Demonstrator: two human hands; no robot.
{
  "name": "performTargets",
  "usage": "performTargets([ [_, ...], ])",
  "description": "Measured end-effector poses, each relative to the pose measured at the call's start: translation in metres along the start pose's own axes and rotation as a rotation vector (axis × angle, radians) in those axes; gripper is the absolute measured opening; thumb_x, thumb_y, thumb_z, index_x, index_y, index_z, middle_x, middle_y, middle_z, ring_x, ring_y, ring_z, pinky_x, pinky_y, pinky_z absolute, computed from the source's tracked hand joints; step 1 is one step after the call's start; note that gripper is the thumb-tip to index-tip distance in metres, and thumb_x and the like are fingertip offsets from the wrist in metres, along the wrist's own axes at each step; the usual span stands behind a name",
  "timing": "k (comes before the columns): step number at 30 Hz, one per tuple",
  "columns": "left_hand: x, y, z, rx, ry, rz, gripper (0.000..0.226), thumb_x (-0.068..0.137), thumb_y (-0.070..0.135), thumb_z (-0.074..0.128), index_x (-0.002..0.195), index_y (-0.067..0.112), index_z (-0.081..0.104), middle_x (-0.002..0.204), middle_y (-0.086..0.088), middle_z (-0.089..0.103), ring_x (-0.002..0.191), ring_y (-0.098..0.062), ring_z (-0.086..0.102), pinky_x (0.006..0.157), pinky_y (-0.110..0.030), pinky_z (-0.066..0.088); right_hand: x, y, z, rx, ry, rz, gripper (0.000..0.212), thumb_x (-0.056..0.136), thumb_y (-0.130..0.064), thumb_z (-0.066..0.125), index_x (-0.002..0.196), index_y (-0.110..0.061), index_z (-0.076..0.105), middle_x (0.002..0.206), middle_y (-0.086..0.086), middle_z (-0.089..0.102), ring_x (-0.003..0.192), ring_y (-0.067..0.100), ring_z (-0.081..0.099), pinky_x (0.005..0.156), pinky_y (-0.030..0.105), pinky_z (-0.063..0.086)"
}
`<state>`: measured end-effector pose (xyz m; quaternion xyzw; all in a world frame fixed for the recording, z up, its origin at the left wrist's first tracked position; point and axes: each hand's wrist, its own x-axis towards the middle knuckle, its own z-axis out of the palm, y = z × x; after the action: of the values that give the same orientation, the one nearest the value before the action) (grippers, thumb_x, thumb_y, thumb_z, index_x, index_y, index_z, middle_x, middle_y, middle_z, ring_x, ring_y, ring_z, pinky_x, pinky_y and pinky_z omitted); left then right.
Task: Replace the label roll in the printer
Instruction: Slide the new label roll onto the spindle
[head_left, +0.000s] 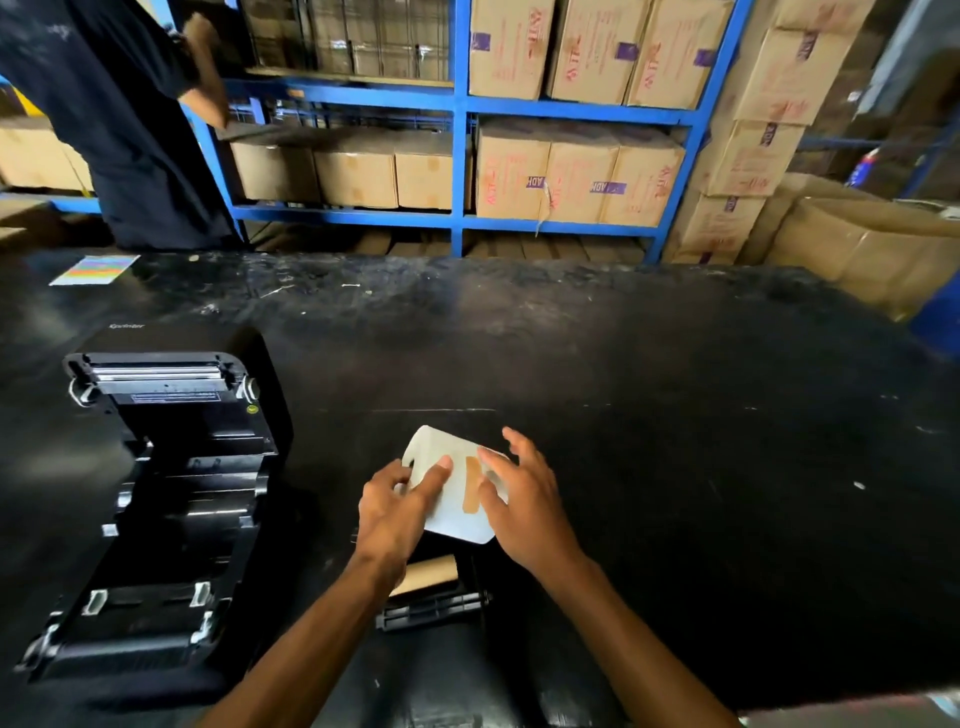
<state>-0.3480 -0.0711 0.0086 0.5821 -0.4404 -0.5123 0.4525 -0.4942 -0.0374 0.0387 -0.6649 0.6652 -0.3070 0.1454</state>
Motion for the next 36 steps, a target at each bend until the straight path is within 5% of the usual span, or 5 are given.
performTargets([
  [8,-0.018,0.004,0.006,0.061,0.001,0.059,0.051,0.059,0.055,0.074,0.088,0.013,0.071,0.090,-0.008,0.073,0.077,-0.019,0.069,0.058,-0.026,0.050,-0.009,0.009,0.002,0.261,0.150,0.055,0.006,0.082,-0.019,0.065,0.084,-0.015,0.068,0.122,-0.007,0.053,0.116,0.015,0.050,0.099,0.032,0.042],
  [16,-0.020,-0.006,-0.009,-0.063,0.066,-0.169,0.064,0.063,0.048,0.080,0.078,-0.012,0.065,0.093,-0.024,0.073,0.076,-0.030,0.066,0.079,-0.055,0.056,-0.048,0.026,0.005,0.798,0.296,0.129,0.015,0.085,-0.004,0.061,0.077,-0.017,0.065,0.108,0.006,0.065,0.099,0.011,0.063,0.084,0.014,0.048],
  [24,-0.041,-0.004,-0.024,-0.267,0.103,-0.311,0.030,0.082,0.031,0.071,0.080,0.003,0.061,0.084,-0.012,0.067,0.072,-0.026,0.066,0.051,-0.039,0.061,-0.086,0.127,0.044,0.053,-0.155,0.353,0.010,0.083,-0.022,0.066,0.078,-0.016,0.072,0.126,-0.001,0.058,0.123,0.018,0.045,0.102,0.029,0.025],
  [27,-0.048,-0.005,-0.027,-0.308,0.093,-0.342,0.029,0.081,0.032,0.071,0.081,0.005,0.062,0.089,-0.013,0.067,0.077,-0.026,0.068,0.058,-0.042,0.061,-0.096,0.133,0.054,0.042,-0.145,0.297,0.006,0.078,-0.026,0.071,0.081,-0.020,0.071,0.134,-0.004,0.051,0.129,0.015,0.037,0.093,0.021,0.015],
  [36,-0.052,-0.002,-0.034,-0.361,0.105,-0.364,0.039,0.080,0.032,0.073,0.100,0.000,0.063,0.100,-0.016,0.068,0.081,-0.025,0.069,0.049,-0.040,0.059,-0.097,0.145,0.056,0.005,-0.138,0.222,0.030,0.076,-0.027,0.073,0.104,-0.025,0.065,0.139,-0.003,0.047,0.134,0.019,0.032,0.102,0.033,0.019],
])
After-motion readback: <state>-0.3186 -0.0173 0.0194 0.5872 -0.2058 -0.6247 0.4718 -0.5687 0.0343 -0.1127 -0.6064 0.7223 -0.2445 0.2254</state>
